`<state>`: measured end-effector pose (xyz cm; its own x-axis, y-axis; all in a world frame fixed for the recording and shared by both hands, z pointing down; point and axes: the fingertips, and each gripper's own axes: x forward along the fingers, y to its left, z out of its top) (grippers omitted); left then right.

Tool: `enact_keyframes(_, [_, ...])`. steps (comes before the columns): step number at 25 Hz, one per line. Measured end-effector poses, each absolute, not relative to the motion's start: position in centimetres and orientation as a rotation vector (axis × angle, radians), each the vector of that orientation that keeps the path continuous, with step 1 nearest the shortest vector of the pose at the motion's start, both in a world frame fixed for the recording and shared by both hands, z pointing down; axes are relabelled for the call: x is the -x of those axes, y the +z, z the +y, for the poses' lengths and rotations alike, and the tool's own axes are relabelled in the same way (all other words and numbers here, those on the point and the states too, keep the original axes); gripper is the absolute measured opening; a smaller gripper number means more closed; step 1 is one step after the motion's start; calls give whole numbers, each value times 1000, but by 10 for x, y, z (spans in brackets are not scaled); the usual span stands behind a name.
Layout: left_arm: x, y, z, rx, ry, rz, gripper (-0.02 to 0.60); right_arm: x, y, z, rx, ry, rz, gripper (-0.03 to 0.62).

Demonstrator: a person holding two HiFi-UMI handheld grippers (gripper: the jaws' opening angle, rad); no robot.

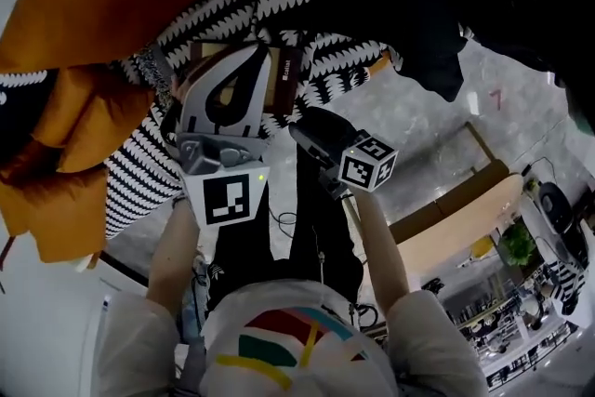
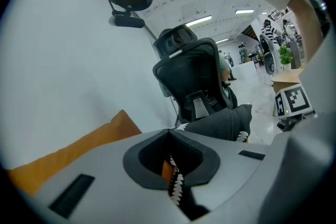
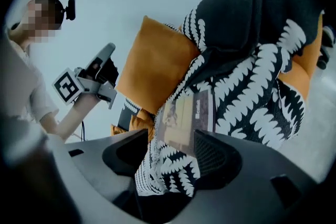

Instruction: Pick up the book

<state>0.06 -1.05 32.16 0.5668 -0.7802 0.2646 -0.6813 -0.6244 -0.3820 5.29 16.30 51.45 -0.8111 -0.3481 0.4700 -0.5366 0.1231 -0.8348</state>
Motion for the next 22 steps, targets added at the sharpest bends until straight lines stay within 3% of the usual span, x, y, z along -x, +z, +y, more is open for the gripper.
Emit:
enact_keyframes(7, [1, 347, 2, 2550, -610, 1100, 6, -28, 593, 207, -695, 1924, -2112, 290])
enact_keyframes(15, [10, 358, 7, 2552, -636, 1090, 6, -25, 630, 196, -807, 2114, -2030, 288])
enact_keyframes(22, [4, 373, 22, 2575, -656, 1018, 6, 12, 596, 186, -532, 2149, -2157, 288])
